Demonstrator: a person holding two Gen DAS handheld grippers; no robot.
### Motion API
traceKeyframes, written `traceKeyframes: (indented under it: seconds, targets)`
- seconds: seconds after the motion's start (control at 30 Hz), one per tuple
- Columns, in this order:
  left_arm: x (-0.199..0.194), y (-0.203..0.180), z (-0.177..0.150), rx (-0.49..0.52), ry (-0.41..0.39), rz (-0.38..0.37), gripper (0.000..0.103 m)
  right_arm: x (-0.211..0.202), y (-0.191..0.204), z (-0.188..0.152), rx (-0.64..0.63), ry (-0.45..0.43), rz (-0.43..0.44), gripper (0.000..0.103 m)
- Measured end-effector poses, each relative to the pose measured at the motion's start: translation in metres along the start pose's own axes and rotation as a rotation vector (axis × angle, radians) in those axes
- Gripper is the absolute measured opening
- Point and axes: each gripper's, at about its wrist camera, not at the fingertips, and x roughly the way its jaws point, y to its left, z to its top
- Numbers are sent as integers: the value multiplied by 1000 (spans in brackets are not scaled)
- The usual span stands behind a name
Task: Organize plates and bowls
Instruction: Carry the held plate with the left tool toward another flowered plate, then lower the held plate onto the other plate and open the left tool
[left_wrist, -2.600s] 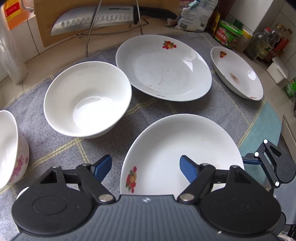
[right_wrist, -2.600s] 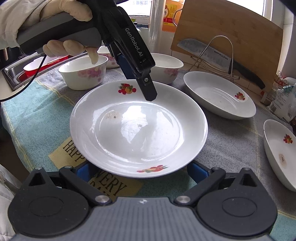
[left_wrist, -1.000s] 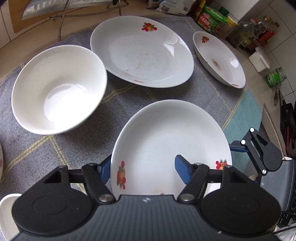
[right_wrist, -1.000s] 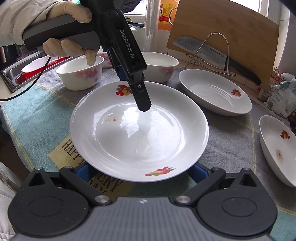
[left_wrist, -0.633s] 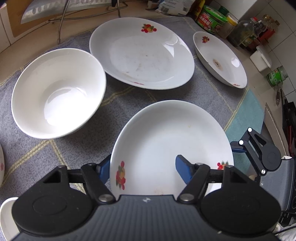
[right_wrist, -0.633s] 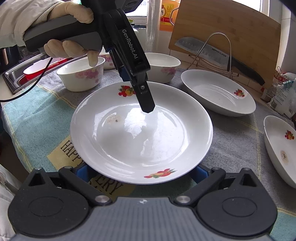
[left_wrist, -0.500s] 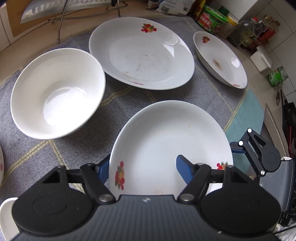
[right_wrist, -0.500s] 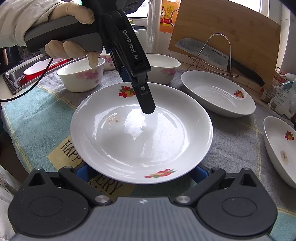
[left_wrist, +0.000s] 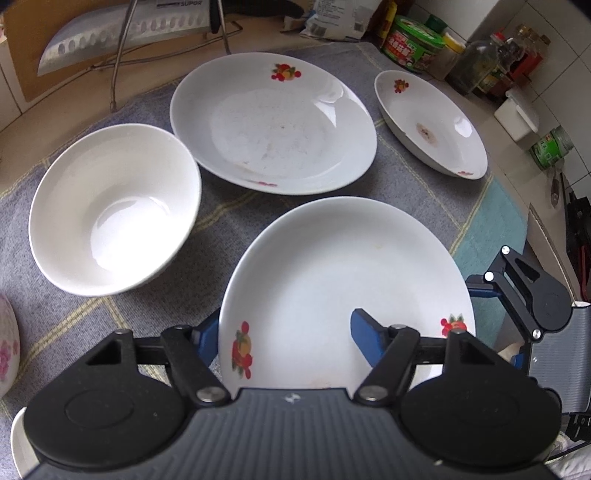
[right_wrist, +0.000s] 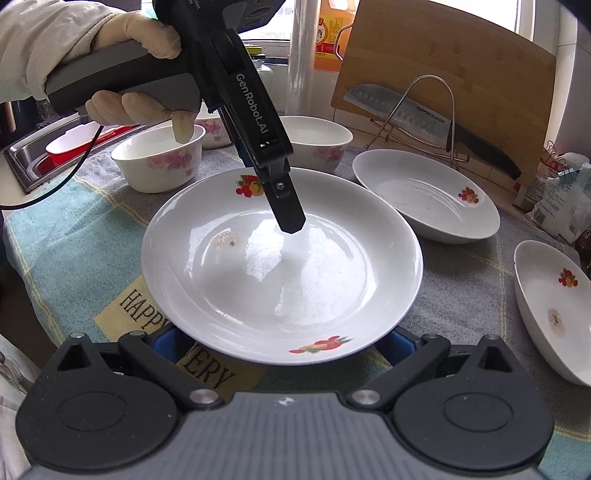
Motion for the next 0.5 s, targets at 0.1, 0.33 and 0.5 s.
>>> traceKeyframes:
  seconds: [0.1,0.33,0.5]
  targets:
    - [-4,-5,4,11,-8,7,70,-6,-5,4,-10,-8,-5,103]
    - [-11,-16,16,18,-25,4,70,-19,-19,9,-10,-8,-8,103]
    - [-12,-32,29,40,-35,12,70,-32,-34,9,-9,-13,-18,103]
